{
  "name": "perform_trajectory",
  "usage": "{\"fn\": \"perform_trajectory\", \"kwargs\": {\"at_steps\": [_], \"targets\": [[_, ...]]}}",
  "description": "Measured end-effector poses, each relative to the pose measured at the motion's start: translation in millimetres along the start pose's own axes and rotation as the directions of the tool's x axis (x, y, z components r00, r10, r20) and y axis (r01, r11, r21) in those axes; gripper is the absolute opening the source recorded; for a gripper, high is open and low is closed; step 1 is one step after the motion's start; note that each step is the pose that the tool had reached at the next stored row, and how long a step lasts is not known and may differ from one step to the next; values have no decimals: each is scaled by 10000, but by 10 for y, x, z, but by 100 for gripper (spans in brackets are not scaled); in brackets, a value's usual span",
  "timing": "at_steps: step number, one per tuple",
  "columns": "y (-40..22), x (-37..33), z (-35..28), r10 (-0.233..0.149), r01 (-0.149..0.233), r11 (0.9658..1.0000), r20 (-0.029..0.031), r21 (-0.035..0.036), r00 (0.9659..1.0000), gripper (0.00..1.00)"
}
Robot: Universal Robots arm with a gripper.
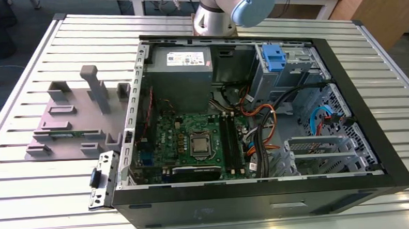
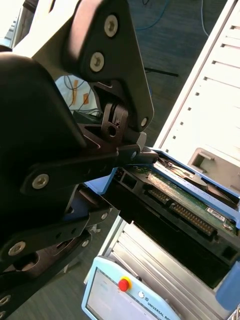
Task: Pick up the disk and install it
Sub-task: 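Pick up the disk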
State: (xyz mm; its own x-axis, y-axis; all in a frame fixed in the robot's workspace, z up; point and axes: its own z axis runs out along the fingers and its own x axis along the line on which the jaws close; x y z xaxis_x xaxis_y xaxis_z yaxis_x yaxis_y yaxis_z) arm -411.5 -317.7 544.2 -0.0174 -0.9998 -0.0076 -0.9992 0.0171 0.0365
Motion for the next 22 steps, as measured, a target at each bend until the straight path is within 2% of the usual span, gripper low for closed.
{"fn": "perform_trajectory", "kwargs": {"at_steps": [15,16,19,20,22], "targets": [[-10,23,273,-1,1,10000,10,0,10000,37],[-10,35,281,-2,2,10000,56,-3,10000,37],[-9,89,302,-10,10,10000,270,-4,9996,37],[-9,112,311,-11,11,10000,314,-7,9995,37],[-11,169,338,-11,11,10000,333,-6,9994,37]]}}
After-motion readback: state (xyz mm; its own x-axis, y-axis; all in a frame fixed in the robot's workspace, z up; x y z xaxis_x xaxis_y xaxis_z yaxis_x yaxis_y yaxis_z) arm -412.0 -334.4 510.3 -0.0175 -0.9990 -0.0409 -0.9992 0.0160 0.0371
